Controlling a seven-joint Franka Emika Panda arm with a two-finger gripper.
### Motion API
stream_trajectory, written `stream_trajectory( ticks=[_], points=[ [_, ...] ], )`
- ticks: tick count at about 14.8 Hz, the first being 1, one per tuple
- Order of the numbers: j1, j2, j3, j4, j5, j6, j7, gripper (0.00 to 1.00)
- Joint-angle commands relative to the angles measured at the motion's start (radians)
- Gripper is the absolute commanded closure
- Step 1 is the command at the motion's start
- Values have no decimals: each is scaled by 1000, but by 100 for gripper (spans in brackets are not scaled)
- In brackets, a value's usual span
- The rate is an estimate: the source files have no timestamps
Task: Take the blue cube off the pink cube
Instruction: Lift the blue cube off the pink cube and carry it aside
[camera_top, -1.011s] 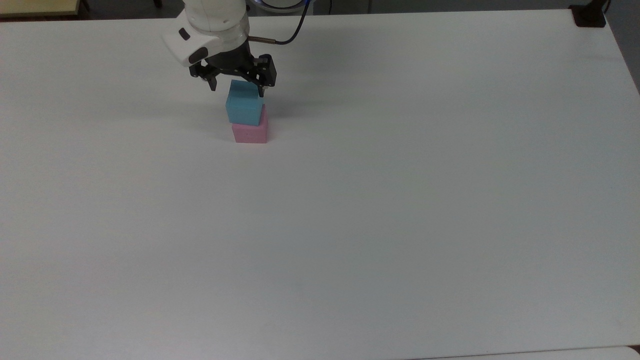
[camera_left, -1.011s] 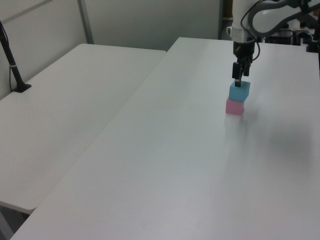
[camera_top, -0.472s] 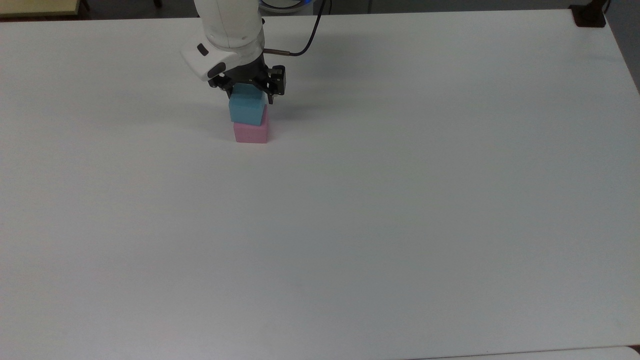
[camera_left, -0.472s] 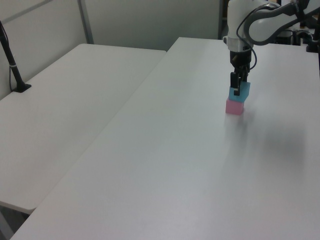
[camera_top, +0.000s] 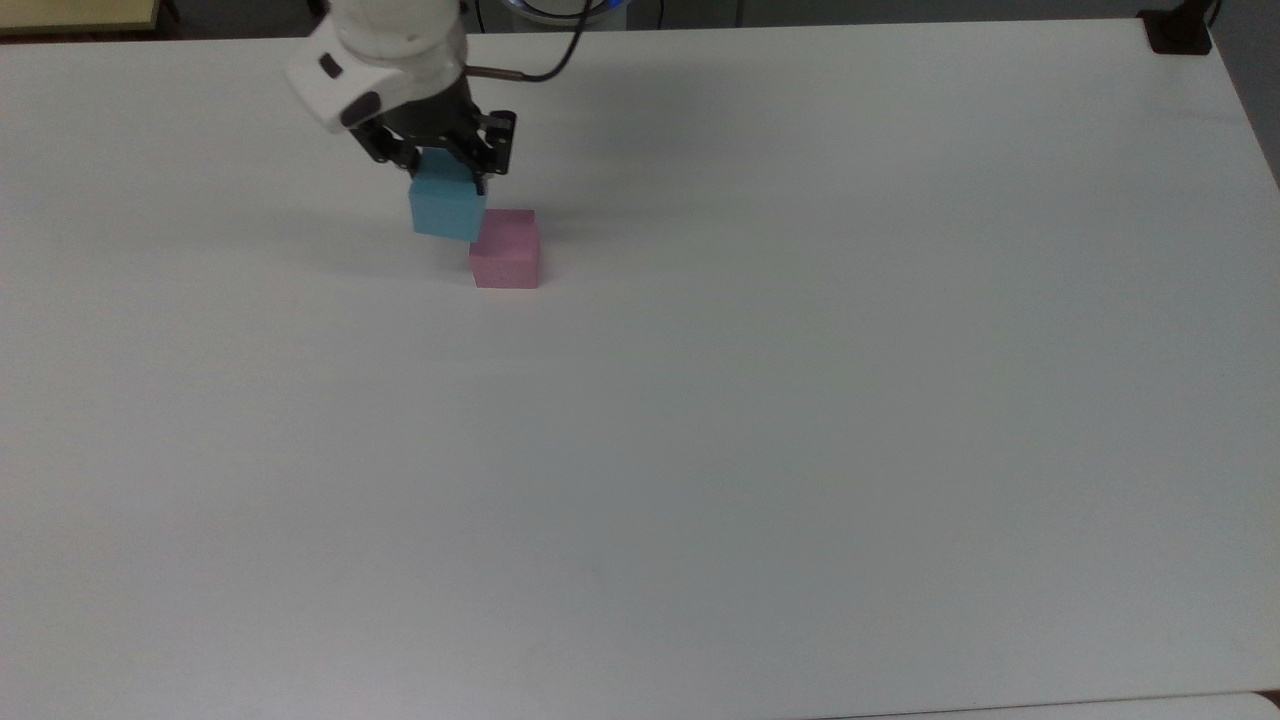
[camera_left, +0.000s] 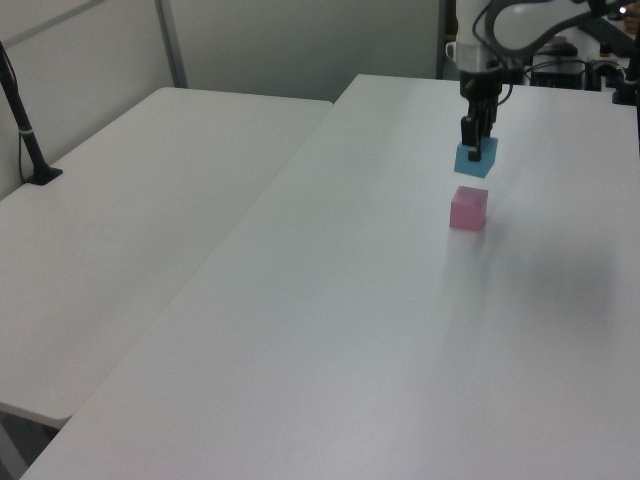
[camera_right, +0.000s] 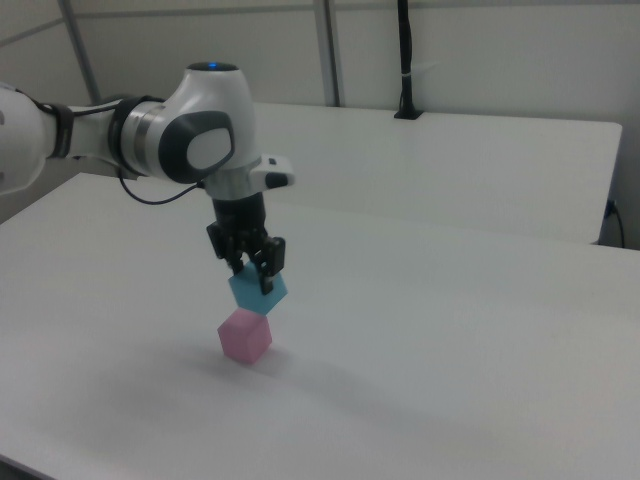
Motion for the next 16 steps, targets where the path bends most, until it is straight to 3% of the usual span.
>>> stream_trajectory(
  ticks=[1, 6, 12, 13, 15, 16],
  points=[
    [-63, 131, -4, 191, 0, -39, -111, 53],
    [-125, 374, -8, 440, -12, -25, -246, 60],
    [-122, 452, -8, 449, -72, -11, -313, 57],
    [-122, 457, -8, 446, -72, -10, -312, 53],
    [-120, 463, -10, 443, -72, -7, -310, 34],
    [-119, 463, -8, 429, -72, -7, -304, 19]
  ],
)
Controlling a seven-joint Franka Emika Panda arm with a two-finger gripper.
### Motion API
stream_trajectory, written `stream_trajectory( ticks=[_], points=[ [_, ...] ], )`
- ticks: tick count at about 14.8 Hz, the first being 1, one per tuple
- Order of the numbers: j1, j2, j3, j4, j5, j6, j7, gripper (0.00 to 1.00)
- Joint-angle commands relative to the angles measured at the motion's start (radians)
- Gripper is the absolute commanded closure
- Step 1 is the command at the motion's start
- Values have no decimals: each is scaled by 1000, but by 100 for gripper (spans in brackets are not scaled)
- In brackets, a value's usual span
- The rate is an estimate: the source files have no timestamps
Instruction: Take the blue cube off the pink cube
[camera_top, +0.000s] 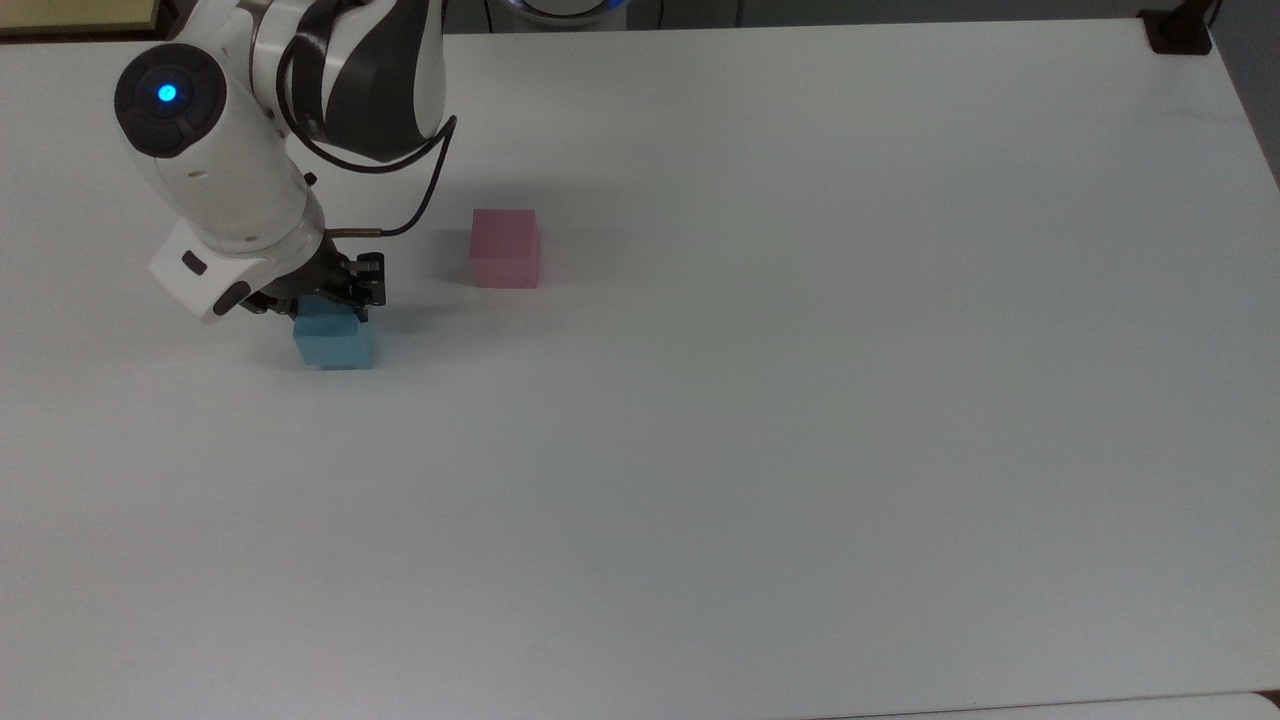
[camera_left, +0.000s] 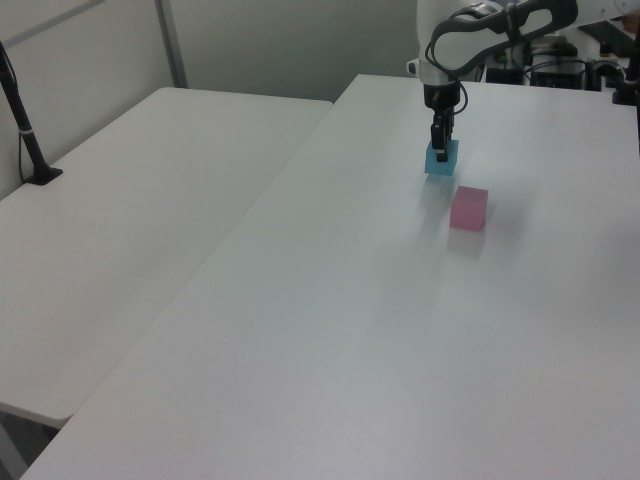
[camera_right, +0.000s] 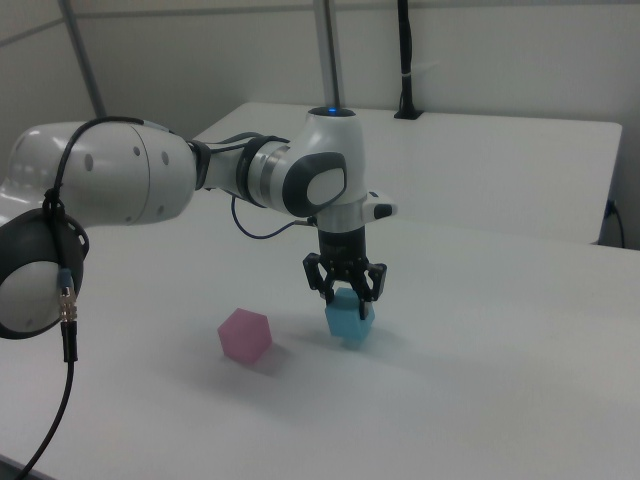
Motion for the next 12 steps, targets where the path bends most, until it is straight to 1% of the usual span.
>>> stream_trajectory(
  ticks=[1, 3, 6, 7, 8, 10, 12],
  points=[
    [12, 6, -6, -3, -15, 0, -7, 15],
    [12, 4, -6, -2, -13, -1, -5, 0],
    [9, -17, -6, 4, -1, -10, -5, 0],
    [7, -38, -6, 4, 2, -15, -5, 0],
    [7, -80, -6, 0, 7, -21, -1, 0],
    [9, -162, 3, 3, 7, -85, 120, 0],
    [35, -261, 6, 3, 7, -203, 205, 0]
  ],
)
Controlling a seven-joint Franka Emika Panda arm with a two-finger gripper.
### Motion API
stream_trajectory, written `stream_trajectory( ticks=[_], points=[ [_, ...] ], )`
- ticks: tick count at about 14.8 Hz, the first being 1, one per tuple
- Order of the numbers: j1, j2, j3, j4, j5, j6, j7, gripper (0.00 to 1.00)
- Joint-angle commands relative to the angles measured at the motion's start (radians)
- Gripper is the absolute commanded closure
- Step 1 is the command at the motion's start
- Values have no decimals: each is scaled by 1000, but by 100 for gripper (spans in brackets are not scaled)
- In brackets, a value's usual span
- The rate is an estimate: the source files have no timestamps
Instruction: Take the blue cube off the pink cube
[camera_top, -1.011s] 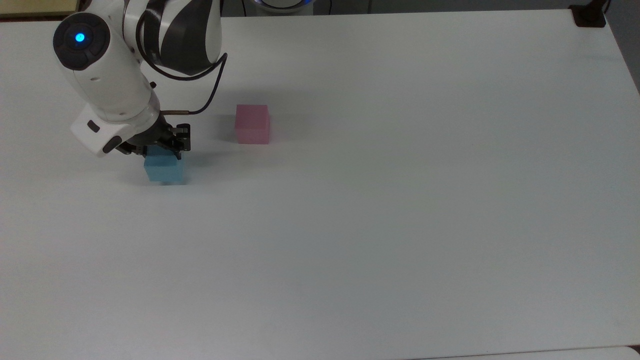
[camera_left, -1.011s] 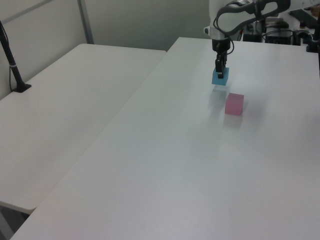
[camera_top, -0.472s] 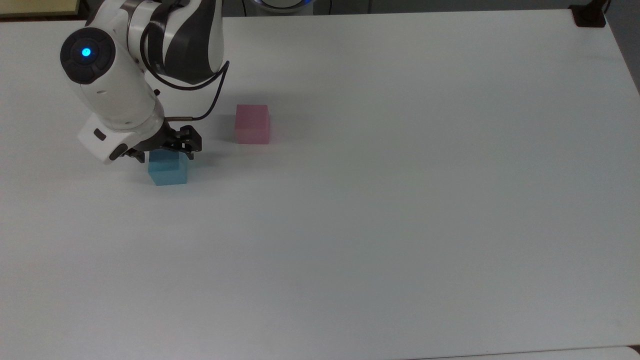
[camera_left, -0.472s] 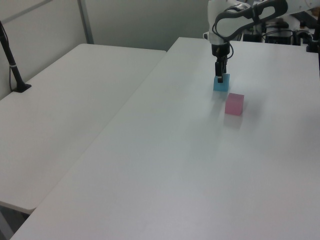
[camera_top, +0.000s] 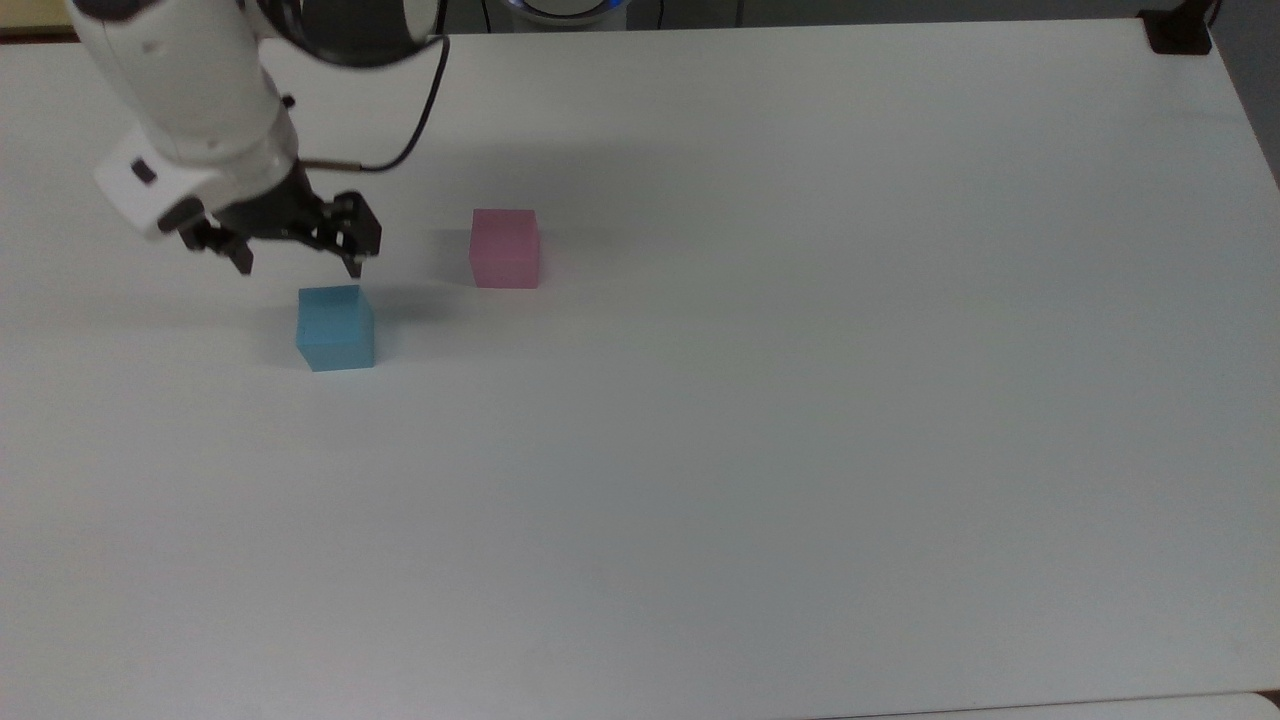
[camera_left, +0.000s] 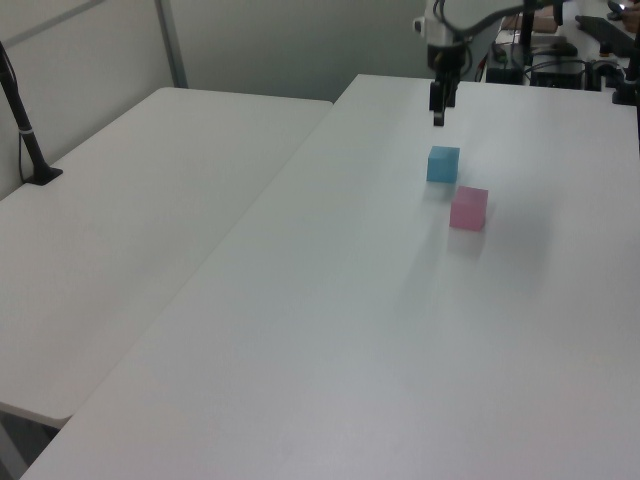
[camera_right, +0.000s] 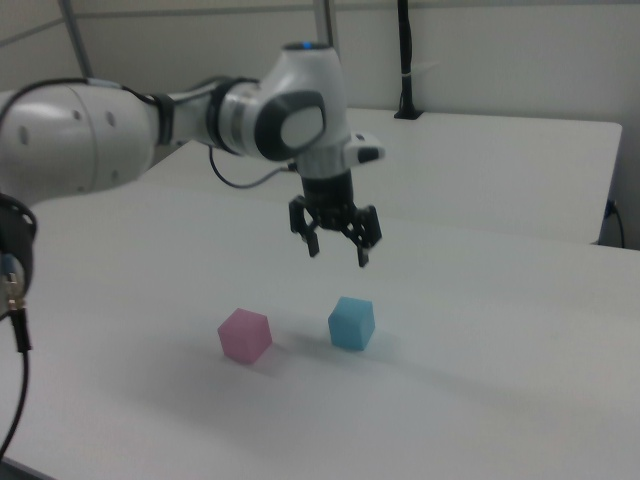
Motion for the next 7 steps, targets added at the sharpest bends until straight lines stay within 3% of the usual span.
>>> stream_trajectory(
  ticks=[1, 5, 7],
  points=[
    [54, -170, 0, -28, 6, -181, 145, 0],
    [138, -330, -28, -48, 6, -322, 208, 0],
    [235, -391, -113, -85, 14, -322, 205, 0]
  ],
)
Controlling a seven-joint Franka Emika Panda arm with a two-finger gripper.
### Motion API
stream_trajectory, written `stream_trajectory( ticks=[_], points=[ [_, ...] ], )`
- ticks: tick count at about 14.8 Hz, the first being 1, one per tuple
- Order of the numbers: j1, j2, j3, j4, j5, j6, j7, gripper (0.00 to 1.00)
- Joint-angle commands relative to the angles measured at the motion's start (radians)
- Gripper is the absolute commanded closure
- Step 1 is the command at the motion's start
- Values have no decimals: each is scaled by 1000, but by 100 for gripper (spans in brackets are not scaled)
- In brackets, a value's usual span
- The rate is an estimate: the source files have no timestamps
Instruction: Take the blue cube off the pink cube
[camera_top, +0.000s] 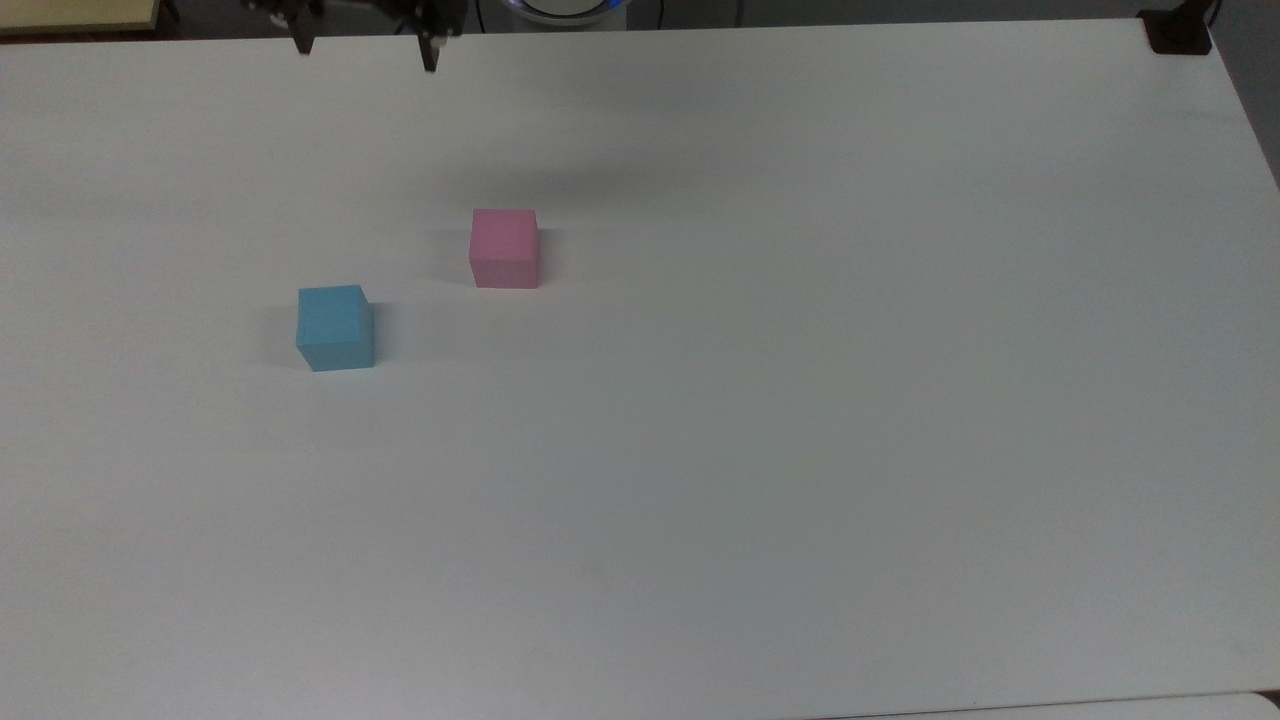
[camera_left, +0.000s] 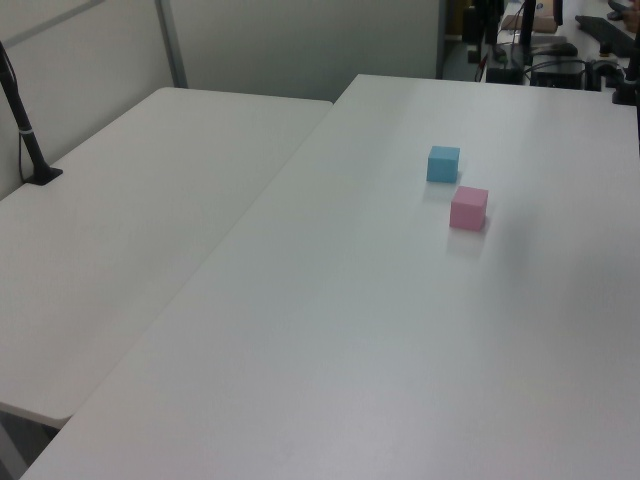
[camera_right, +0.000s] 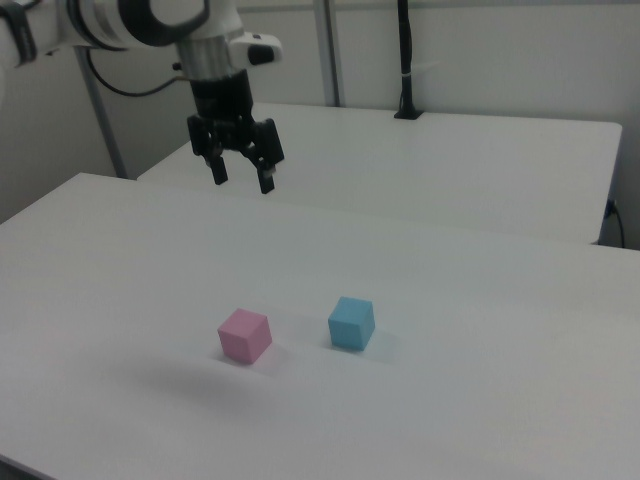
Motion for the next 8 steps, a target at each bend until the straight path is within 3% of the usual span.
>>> stream_trajectory(
  ticks=[1, 4, 8],
  points=[
    [146, -107, -139, -109, 19, 7, -8, 0],
    [156, -109, -150, -117, 31, 27, -114, 0],
    [155, -104, -150, -119, 35, 67, -112, 0]
  ],
)
